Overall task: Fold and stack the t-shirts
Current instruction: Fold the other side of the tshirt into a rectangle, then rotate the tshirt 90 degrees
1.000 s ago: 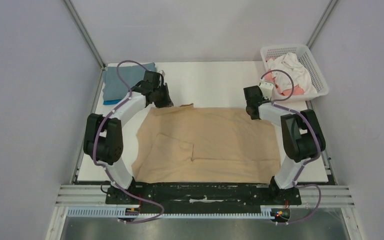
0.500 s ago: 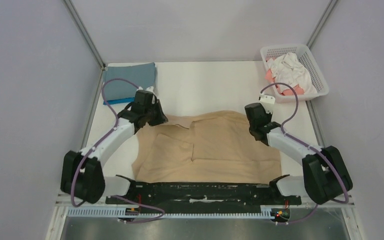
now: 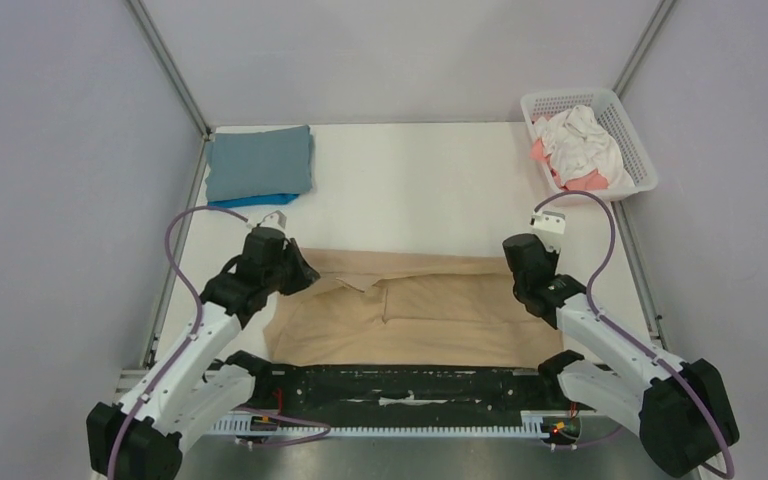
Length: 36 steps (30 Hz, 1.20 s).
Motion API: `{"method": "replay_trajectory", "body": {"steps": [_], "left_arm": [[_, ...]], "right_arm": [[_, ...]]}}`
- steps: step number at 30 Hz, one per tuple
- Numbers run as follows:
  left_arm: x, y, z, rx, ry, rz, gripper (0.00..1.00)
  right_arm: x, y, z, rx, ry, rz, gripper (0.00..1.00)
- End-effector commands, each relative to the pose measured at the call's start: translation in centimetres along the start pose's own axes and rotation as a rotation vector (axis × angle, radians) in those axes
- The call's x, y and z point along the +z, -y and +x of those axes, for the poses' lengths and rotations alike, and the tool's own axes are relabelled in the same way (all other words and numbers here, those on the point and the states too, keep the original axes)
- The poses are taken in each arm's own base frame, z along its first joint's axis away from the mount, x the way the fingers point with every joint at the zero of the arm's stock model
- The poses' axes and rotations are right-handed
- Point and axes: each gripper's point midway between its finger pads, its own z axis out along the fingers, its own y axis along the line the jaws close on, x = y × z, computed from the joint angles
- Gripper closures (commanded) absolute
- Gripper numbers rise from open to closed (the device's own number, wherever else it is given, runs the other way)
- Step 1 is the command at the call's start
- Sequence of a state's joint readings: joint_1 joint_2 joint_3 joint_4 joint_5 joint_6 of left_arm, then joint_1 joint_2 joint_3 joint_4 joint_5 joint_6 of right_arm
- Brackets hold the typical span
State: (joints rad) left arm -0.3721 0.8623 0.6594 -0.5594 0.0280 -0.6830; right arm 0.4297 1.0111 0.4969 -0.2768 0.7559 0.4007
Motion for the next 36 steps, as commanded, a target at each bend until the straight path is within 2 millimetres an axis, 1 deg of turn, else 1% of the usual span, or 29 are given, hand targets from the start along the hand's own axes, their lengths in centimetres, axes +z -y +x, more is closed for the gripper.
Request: {"method": "replay_trajectory", "body": {"steps": [1, 3, 6, 7, 8, 9, 10, 11, 12, 14, 15, 16, 17, 18, 19, 20, 22, 23, 24, 25, 26, 28, 29, 31, 32, 34, 36], "left_arm": [[-0.6, -1.4, 2.1, -0.054, -0.03, -0.026, 0.98], [-0.7, -1.7, 2.9, -0.071, -0.04, -0.022, 0.98], [-0.7, -2.0, 4.3, -0.102, -0.075, -0.01, 0.98], [-0.8, -2.1, 4.9, -0.108, -0.093, -0.007, 0.98], [-0.9, -2.4, 5.6, -0.118, -0.111, -0.017, 0.96], [-1.0, -2.3, 6.4, -0.131, -0.136, -0.001, 0.88], [-1.3, -1.5, 7.3, -0.135, -0.174, 0.05, 0.76], [-1.5, -1.1, 7.9, -0.148, -0.197, 0.081, 0.7], [-1.8, -0.7, 8.5, -0.159, -0.22, 0.11, 0.69], [-2.7, -0.4, 9.0, -0.169, -0.224, 0.148, 0.56], [-3.0, -0.5, 8.9, -0.174, -0.211, 0.145, 0.36], [-3.4, -0.4, 8.5, -0.172, -0.19, 0.154, 0.22], [-3.6, -0.2, 8.0, -0.171, -0.164, 0.161, 0.21], [-3.8, 0.1, 7.4, -0.169, -0.14, 0.176, 0.21], [-4.0, 0.8, 6.7, -0.165, -0.121, 0.197, 0.2], [-4.0, 1.6, 5.9, -0.166, -0.099, 0.225, 0.2], [-3.6, 3.6, 4.5, -0.151, -0.085, 0.298, 0.2], [-3.1, 4.3, 4.0, -0.146, -0.081, 0.319, 0.19], [-2.5, 5.0, 3.4, -0.145, -0.08, 0.329, 0.19], [-1.9, 5.6, 2.8, -0.141, -0.071, 0.346, 0.19], [-1.1, 5.9, 2.5, -0.143, -0.075, 0.343, 0.19], [0.4, 6.6, 2.1, -0.14, -0.073, 0.365, 0.18], [1.3, 6.5, 2.3, -0.142, -0.077, 0.363, 0.18], [2.8, 5.6, 2.5, -0.143, -0.08, 0.314, 0.18], [3.6, 4.8, 2.6, -0.144, -0.084, 0.264, 0.18], [4.9, 3.4, 3.1, -0.149, -0.095, 0.191, 0.17], [6.2, 2.5, 3.7, -0.174, -0.103, 0.155, 0.17]], "right_arm": [[-0.9, 0.9, 1.3, -0.012, -0.02, 0.007, 1.0], [-1.2, 0.9, 2.5, -0.016, -0.045, -0.007, 1.0], [-1.4, 1.0, 4.9, -0.007, -0.094, -0.021, 0.95], [-1.5, 1.3, 5.7, -0.003, -0.115, -0.018, 0.93], [-1.6, 1.5, 6.3, 0.006, -0.127, -0.017, 0.87], [-1.8, 1.6, 7.0, 0.004, -0.145, -0.022, 0.8], [-2.0, 1.7, 7.6, 0.009, -0.157, -0.031, 0.74], [-2.2, 1.7, 7.9, 0.025, -0.166, -0.04, 0.66], [-2.4, 1.6, 8.3, 0.037, -0.174, -0.06, 0.6], [-2.9, 0.8, 8.0, 0.079, -0.164, -0.126, 0.52], [-3.2, 0.4, 7.6, 0.095, -0.152, -0.156, 0.47], [-3.5, 0.2, 6.9, 0.121, -0.13, -0.18, 0.38], [-3.9, 0.0, 6.1, 0.144, -0.111, -0.2, 0.23], [-4.3, -0.3, 5.3, 0.169, -0.092, -0.23, 0.05], [-4.8, -0.6, 4.3, 0.198, -0.073, -0.252, 0.02], [-5.4, -1.1, 3.1, 0.237, -0.051, -0.286, 0.02], [-6.3, -2.6, 0.5, 0.289, 0.002, -0.378, 0.02], [-6.6, -3.4, -0.7, 0.294, 0.017, -0.415, 0.02], [-7.1, -4.2, -2.4, 0.312, 0.042, -0.444, 0.02], [-7.0, -4.8, -3.5, 0.316, 0.048, -0.452, 0.02], [-6.6, -5.6, -4.6, 0.333, 0.063, -0.449, 0.02], [-5.6, -6.7, -6.3, 0.384, 0.057, -0.407, 0.02], [-5.4, -7.6, -7.4, 0.396, 0.061, -0.411, 0.02], [-4.2, -9.3, -8.5, 0.368, 0.047, -0.394, 0.02], [-3.7, -9.8, -8.9, 0.337, 0.04, -0.383, 0.02], [-2.0, -9.8, -7.9, 0.266, 0.008, -0.3, 0.02], [-0.5, -9.5, -5.8, 0.216, -0.03, -0.236, 0.02]]}}
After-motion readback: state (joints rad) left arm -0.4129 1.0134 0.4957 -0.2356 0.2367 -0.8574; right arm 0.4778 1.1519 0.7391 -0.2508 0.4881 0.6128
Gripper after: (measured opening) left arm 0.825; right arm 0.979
